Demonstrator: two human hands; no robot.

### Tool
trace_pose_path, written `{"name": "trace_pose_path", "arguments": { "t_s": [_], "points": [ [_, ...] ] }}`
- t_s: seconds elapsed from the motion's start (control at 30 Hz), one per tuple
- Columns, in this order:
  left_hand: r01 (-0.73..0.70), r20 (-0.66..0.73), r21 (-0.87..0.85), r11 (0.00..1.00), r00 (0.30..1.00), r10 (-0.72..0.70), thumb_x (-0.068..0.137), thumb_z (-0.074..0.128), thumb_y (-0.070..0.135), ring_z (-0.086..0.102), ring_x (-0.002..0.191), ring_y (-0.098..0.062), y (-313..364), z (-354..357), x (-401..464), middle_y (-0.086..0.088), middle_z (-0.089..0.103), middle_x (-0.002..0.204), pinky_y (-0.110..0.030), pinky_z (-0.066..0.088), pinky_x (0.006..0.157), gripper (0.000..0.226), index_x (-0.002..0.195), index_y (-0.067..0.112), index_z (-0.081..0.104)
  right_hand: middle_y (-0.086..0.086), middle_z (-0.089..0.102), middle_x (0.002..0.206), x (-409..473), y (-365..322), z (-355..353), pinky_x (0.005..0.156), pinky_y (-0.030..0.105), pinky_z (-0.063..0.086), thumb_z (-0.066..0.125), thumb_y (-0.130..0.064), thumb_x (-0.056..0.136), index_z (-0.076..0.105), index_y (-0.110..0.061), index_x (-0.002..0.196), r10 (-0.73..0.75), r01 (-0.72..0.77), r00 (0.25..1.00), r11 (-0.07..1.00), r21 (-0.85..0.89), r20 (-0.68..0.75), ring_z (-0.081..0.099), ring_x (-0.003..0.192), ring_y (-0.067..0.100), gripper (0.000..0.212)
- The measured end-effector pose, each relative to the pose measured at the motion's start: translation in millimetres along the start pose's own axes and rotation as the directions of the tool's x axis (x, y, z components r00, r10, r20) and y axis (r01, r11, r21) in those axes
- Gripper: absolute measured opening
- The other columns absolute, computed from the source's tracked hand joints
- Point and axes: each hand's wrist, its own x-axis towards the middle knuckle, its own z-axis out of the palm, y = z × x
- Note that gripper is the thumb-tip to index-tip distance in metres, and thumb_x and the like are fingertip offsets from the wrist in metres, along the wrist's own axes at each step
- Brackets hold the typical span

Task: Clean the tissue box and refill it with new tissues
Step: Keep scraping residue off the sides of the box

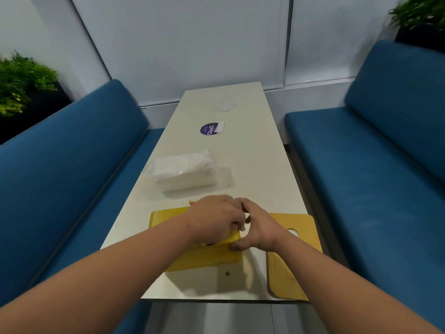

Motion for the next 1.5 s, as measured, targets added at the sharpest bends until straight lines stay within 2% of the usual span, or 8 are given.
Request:
{"name": "trace_pose_path", "arguments": {
  "t_s": [0.3,0.57,0.8,0.9,1.03,1.2,1.4,1.5],
  "points": [
    [-0.014,-0.198,-0.095,0.995,0.980,-0.005,0.084,0.049,0.037,0.056,0.068,-0.011,-2,24,-57,0.010,0.060,0.080,-0.028,0.048,0.055,0.027,0.093,0.033,0.073,-0.017,0.050,0.128,1,1,1,0.085,0.013,0.038,0.093,-0.031,0.052,0.042,-0.031,0.134,-0.032,0.032,0.999,0.999,-0.036,-0.003,0.046,0.119,-0.005,0.096],
    [0.279,-0.526,-0.057,0.959,0.808,-0.267,0.078,0.066,0.023,0.056,0.053,-0.019,44,50,-43,0.003,0.058,0.070,-0.024,0.037,0.043,0.011,0.084,0.025,0.076,-0.013,0.043,0.133,0,-2,1,0.084,0.006,0.036,0.082,-0.029,0.048,0.031,-0.029,0.145,-0.060,0.062,0.998,0.994,-0.091,0.027,0.045,0.121,0.001,0.110],
    [0.657,-0.433,-0.157,0.738,0.625,-0.649,0.090,0.058,0.025,0.058,0.060,-0.026,24,49,-71,-0.001,0.057,0.082,-0.034,0.049,0.049,0.014,0.092,0.023,0.071,-0.008,0.040,0.135,3,-3,-3,0.096,0.025,0.037,0.093,-0.035,0.053,0.027,-0.027,0.147,-0.077,0.084,0.996,0.978,-0.192,0.046,0.042,0.121,0.008,0.115],
    [0.623,-0.353,-0.111,0.774,0.703,-0.617,0.092,0.051,0.027,0.059,0.076,-0.025,42,43,-47,0.000,0.056,0.094,-0.034,0.045,0.059,0.015,0.097,0.024,0.065,-0.009,0.042,0.132,4,-3,-2,0.092,0.020,0.037,0.086,-0.040,0.047,0.029,-0.027,0.146,-0.075,0.081,0.997,0.979,-0.187,0.037,0.043,0.121,0.007,0.115],
    [0.484,-0.343,-0.016,0.875,0.820,-0.459,0.070,0.078,0.022,0.053,0.048,-0.018,55,37,-21,0.000,0.056,0.075,-0.024,0.022,0.043,0.011,0.077,0.022,0.070,-0.008,0.045,0.129,4,-2,0,0.093,0.020,0.039,0.082,-0.036,0.047,0.033,-0.027,0.143,-0.085,0.087,0.996,0.983,-0.164,0.016,0.046,0.120,0.009,0.109],
    [0.657,-0.337,-0.150,0.739,0.668,-0.663,0.097,0.044,0.028,0.060,0.077,-0.027,25,51,-64,0.000,0.052,0.102,-0.035,0.049,0.061,0.024,0.111,0.029,0.064,-0.011,0.043,0.130,4,-1,-2,0.096,0.028,0.042,0.088,-0.041,0.050,0.030,-0.032,0.143,-0.093,0.097,0.995,0.975,-0.200,0.030,0.044,0.119,0.007,0.110],
    [0.800,-0.302,-0.237,0.551,0.478,-0.825,0.100,0.040,0.032,0.052,0.075,-0.018,-32,27,-91,0.005,0.051,0.093,-0.030,0.043,0.065,0.028,0.103,0.026,0.067,-0.012,0.040,0.131,6,1,-3,0.098,0.031,0.041,0.088,-0.043,0.051,0.026,-0.036,0.144,-0.094,0.103,0.994,0.973,-0.207,0.051,0.042,0.121,0.009,0.112],
    [0.799,-0.270,-0.218,0.561,0.503,-0.821,0.098,0.041,0.022,0.056,0.080,-0.020,-35,25,-68,0.000,0.055,0.097,-0.032,0.051,0.071,0.026,0.103,0.022,0.066,-0.011,0.040,0.130,5,2,-4,0.096,0.030,0.041,0.090,-0.039,0.053,0.026,-0.036,0.143,-0.107,0.116,0.993,0.970,-0.211,0.052,0.042,0.119,0.008,0.110]
  ]
}}
